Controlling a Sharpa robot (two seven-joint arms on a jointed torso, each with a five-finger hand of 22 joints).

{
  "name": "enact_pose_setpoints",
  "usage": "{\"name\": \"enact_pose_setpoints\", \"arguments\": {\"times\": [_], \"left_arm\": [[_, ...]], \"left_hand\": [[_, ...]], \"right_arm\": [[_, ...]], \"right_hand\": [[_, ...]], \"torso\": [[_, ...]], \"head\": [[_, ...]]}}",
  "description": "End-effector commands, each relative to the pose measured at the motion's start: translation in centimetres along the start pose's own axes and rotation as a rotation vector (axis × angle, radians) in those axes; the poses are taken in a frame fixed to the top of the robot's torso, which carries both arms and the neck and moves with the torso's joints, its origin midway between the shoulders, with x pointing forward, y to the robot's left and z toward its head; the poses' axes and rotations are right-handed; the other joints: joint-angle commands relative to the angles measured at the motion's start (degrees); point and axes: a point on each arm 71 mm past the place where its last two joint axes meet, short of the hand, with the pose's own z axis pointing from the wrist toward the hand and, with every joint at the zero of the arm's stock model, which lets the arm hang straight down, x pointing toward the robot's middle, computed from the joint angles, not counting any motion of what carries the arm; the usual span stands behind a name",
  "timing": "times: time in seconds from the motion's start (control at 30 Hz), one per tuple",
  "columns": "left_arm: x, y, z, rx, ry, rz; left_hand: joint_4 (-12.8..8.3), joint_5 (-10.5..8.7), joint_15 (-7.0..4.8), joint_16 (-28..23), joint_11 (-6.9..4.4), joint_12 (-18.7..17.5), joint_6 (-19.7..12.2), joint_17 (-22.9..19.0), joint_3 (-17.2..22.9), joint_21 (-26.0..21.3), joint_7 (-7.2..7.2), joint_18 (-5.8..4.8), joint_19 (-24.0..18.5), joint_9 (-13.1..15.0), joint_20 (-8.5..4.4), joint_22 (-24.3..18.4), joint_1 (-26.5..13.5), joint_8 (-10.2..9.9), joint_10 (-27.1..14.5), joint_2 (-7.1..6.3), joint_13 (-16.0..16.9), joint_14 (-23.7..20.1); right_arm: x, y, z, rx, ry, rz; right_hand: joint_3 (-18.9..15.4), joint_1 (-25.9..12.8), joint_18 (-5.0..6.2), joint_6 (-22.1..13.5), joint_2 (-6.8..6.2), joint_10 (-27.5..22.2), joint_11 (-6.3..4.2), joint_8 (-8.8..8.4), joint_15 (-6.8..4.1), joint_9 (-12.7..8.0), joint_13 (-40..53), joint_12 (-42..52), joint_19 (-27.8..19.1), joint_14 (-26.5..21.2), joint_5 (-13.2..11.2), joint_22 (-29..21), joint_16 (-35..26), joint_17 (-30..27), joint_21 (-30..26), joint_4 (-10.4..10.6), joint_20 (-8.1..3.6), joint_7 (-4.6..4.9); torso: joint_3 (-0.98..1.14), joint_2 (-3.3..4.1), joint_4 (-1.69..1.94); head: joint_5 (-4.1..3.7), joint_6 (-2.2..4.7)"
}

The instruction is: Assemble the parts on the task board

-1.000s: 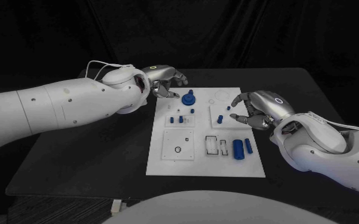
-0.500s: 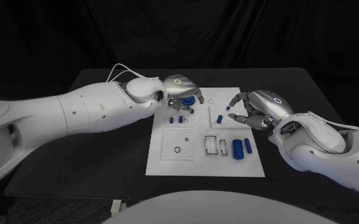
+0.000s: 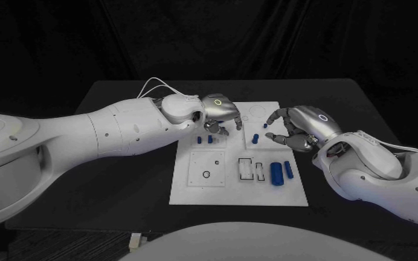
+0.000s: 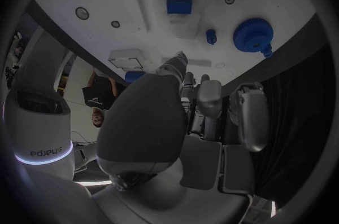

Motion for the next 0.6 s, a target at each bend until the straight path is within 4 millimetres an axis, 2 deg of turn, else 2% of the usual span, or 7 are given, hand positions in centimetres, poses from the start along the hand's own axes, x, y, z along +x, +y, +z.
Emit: {"name": "enact_pose_setpoints", "arguments": {"times": [0.03,0.17,0.47,0.5,0.57,0.6], "left_arm": [[0.7,-0.1,0.3,0.004,0.054,-0.001],[1.0,0.0,0.4,-0.006,0.068,-0.006],[1.7,0.6,0.3,-0.054,0.091,-0.011],[1.7,0.7,0.2,-0.059,0.094,-0.011],[1.8,0.9,0.2,-0.067,0.097,-0.011],[1.9,0.9,0.2,-0.071,0.098,-0.011]], "left_hand": [[-0.6,0.73,-0.12,-0.2,-0.01,0.6,0.6,-0.4,0.1,-0.4,-0.03,-0.71,0.3,-0.2,0.0,10.8,0.4,0.3,0.7,0.03,0.0,-0.7],[-1.2,1.61,-0.05,-0.2,0.15,1.5,1.3,-1.1,0.4,-0.7,-0.01,-0.67,0.2,-0.2,0.01,10.7,0.5,0.5,1.8,0.16,0.3,-1.1],[-1.2,1.85,0.29,-0.3,0.87,2.3,0.8,-2.0,0.3,-0.9,0.02,-0.63,0.1,-0.5,0.08,10.7,-0.9,0.1,2.1,0.27,0.9,-1.6],[-1.2,2.09,0.35,-0.2,0.97,2.3,0.7,-2.0,0.4,-0.9,0.1,-0.64,0.1,-0.5,0.1,10.7,-0.9,0.0,2.0,0.39,1.0,-1.6],[-1.9,4.2,0.52,0.0,1.14,2.6,0.6,-2.3,1.0,-0.9,0.24,-0.64,0.1,-0.7,0.24,10.7,-0.9,-0.2,1.9,0.7,1.3,-1.7],[-2.0,4.47,0.53,0.0,1.15,2.7,0.6,-2.4,1.1,-1.0,0.24,-0.63,0.1,-0.7,0.25,10.7,-0.9,-0.2,1.9,0.76,1.3,-1.8]], "right_arm": [[-0.1,0.1,-0.1,-0.011,-0.019,0.007],[-0.1,0.1,-0.1,-0.011,-0.019,0.007],[0.0,0.1,-0.1,-0.007,-0.014,0.004],[0.0,0.0,-0.1,-0.006,-0.014,0.004],[0.0,0.0,-0.1,-0.005,-0.013,0.003],[0.0,0.0,-0.1,-0.005,-0.013,0.003]], "right_hand": [[0.3,0.7,1.0,0.5,0.05,3.7,0.2,0.02,0.21,-0.1,10.3,0.2,1.8,4.1,0.2,12.0,0.1,5.1,0.2,0.0,0.19,0.0],[0.3,0.7,1.0,0.5,0.05,3.7,0.2,0.02,0.21,-0.1,10.3,0.2,1.8,4.1,0.2,12.0,0.1,5.1,0.2,0.0,0.19,0.0],[0.3,0.7,1.01,0.6,0.02,3.7,0.19,0.04,0.2,-0.1,10.2,0.2,1.8,4.0,0.2,11.9,0.0,5.0,0.2,0.0,0.18,-0.01],[0.3,0.7,1.01,0.6,0.02,3.7,0.19,0.04,0.2,-0.1,10.2,0.2,1.8,4.0,0.2,11.9,0.0,5.0,0.2,0.0,0.18,-0.01],[0.3,0.7,1.01,0.6,0.02,3.7,0.19,0.04,0.2,-0.1,10.2,0.2,1.8,4.0,0.2,11.9,0.0,5.0,0.2,0.0,0.18,-0.01],[0.3,0.7,1.01,0.6,0.02,3.7,0.19,0.04,0.2,-0.1,10.2,0.2,1.8,4.0,0.2,11.9,0.0,5.0,0.2,0.0,0.18,-0.01]], "torso": [[0.03,-0.09,0.1],[0.02,-0.09,0.1],[-0.01,-0.07,0.06],[-0.01,-0.07,0.07],[-0.01,-0.06,0.09],[0.0,-0.06,0.09]], "head": [[-0.22,-0.01],[-0.29,-0.01],[-0.3,-0.01],[-0.32,-0.01],[-0.38,-0.01],[-0.38,-0.01]]}}
